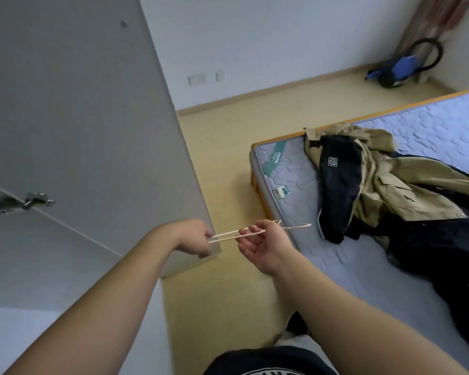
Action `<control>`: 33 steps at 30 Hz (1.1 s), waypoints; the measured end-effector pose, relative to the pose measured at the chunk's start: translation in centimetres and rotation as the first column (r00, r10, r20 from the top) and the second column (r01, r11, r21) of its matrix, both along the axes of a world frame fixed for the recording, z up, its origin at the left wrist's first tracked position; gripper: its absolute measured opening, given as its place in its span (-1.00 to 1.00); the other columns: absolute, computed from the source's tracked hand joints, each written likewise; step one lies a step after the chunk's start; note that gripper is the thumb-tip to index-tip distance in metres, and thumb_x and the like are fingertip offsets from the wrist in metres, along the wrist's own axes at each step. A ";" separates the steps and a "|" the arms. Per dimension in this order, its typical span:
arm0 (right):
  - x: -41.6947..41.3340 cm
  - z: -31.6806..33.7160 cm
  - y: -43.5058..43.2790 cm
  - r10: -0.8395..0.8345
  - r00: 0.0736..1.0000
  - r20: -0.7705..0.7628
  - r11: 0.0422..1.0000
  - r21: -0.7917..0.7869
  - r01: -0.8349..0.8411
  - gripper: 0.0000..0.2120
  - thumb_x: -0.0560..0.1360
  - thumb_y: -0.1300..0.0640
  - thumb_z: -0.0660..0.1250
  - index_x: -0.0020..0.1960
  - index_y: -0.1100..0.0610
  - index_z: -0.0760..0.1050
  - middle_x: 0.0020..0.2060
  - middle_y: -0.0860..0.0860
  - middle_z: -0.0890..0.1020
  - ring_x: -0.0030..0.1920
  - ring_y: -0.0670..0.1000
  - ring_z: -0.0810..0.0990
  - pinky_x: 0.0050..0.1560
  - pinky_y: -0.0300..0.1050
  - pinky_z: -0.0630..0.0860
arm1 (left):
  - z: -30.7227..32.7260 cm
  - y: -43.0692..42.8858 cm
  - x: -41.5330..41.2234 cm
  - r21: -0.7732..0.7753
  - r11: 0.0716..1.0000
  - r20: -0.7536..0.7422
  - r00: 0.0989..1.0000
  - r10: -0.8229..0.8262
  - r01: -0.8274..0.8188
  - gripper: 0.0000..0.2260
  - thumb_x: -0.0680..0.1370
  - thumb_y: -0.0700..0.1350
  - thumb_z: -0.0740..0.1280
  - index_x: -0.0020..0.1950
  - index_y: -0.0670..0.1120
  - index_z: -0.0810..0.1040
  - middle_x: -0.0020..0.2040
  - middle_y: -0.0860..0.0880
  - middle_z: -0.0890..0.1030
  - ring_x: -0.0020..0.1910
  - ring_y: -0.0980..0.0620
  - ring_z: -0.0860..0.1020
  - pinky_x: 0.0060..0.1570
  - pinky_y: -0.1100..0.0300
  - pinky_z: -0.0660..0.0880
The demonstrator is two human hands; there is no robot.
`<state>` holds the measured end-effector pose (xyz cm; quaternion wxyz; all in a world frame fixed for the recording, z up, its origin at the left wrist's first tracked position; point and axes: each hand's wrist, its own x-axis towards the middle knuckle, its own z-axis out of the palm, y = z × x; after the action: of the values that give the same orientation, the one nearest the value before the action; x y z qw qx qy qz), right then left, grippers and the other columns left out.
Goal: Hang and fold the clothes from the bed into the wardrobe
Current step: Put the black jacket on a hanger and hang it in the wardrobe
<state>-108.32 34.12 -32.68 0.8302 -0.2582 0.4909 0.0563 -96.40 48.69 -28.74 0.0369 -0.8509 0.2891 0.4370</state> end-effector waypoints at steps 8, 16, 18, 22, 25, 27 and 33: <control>-4.3 -1.2 -14.9 -0.268 0.962 -0.053 0.963 -0.025 0.267 -0.60 0.71 -0.04 0.09 -0.16 0.16 0.49 -0.23 0.11 0.64 -0.22 0.14 0.64 -0.28 -0.06 0.52 | -4.4 -15.3 -2.3 -0.194 0.981 -0.055 0.998 -0.038 0.027 -0.48 0.45 -0.02 0.53 0.40 -0.03 0.55 0.10 0.01 0.68 0.03 0.01 0.64 0.04 0.21 0.53; -6.1 -1.3 -26.0 -0.416 0.909 -0.023 0.909 -0.039 0.415 -0.64 0.71 -0.01 0.15 -0.06 0.21 0.54 -0.17 0.15 0.62 -0.15 0.14 0.63 -0.24 0.01 0.56 | -6.8 -26.7 -3.3 -0.329 0.944 -0.047 0.998 -0.028 0.011 -0.66 0.42 0.07 0.57 0.11 -0.03 0.63 -0.04 -0.01 0.70 -0.02 -0.08 0.68 -0.05 0.09 0.62; -6.2 -1.6 -28.0 -0.443 0.897 -0.017 0.896 -0.059 0.441 -0.66 0.71 -0.01 0.15 0.00 0.21 0.55 -0.11 0.15 0.64 -0.06 0.18 0.65 -0.23 0.01 0.56 | -6.9 -29.0 -3.1 -0.355 0.935 -0.062 0.997 -0.050 0.025 -0.60 0.41 0.13 0.57 0.16 -0.02 0.63 0.01 0.04 0.70 0.00 0.02 0.67 0.04 0.11 0.62; -5.8 -2.6 -31.3 -0.532 0.846 -0.028 0.845 -0.074 0.529 -0.75 0.72 0.04 0.15 0.06 0.19 0.50 -0.04 0.18 0.66 -0.04 0.22 0.67 -0.20 0.01 0.60 | -6.9 -33.3 -1.7 -0.392 0.919 -0.108 0.990 -0.092 0.043 -0.45 0.40 0.34 0.48 0.21 -0.02 0.61 0.05 0.07 0.68 0.03 0.14 0.64 0.12 0.14 0.58; -5.0 -3.6 -33.2 -0.591 0.805 -0.046 0.806 -0.071 0.588 -0.79 0.72 0.07 0.14 0.09 0.18 0.46 -0.05 0.18 0.65 -0.12 0.20 0.67 -0.25 0.00 0.61 | -7.0 -36.7 -0.1 -0.422 0.905 -0.093 0.991 -0.100 0.052 -0.54 0.56 0.34 0.26 0.09 -0.04 0.62 -0.03 0.05 0.67 -0.07 0.12 0.60 -0.06 0.21 0.51; -4.1 -4.3 -34.5 -0.611 0.790 -0.061 0.792 -0.070 0.607 -0.84 0.70 0.12 0.18 0.10 0.19 0.46 -0.05 0.19 0.65 -0.13 0.19 0.69 -0.28 -0.02 0.63 | -7.6 -39.3 1.2 -0.442 0.893 -0.186 0.982 -0.005 -0.079 -0.48 0.63 0.29 0.15 0.07 -0.14 0.61 -0.04 -0.04 0.66 -0.10 0.00 0.61 -0.12 0.21 0.54; 0.2 -6.8 -39.0 -0.723 0.682 -0.112 0.691 -0.163 0.705 -0.85 0.69 0.20 0.20 0.13 0.25 0.50 -0.09 0.19 0.61 -0.07 0.18 0.66 -0.20 0.00 0.63 | -13.3 -47.0 6.4 -0.380 0.917 -0.305 0.952 -0.002 -0.120 -0.59 0.69 0.15 0.17 0.02 -0.15 0.61 0.01 -0.15 0.69 -0.17 -0.01 0.61 -0.09 0.12 0.50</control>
<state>-108.14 -4.84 -39.48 0.7271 -0.0844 0.6228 -0.2763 -90.01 1.73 -42.08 -0.1928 -0.7733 0.3472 0.4942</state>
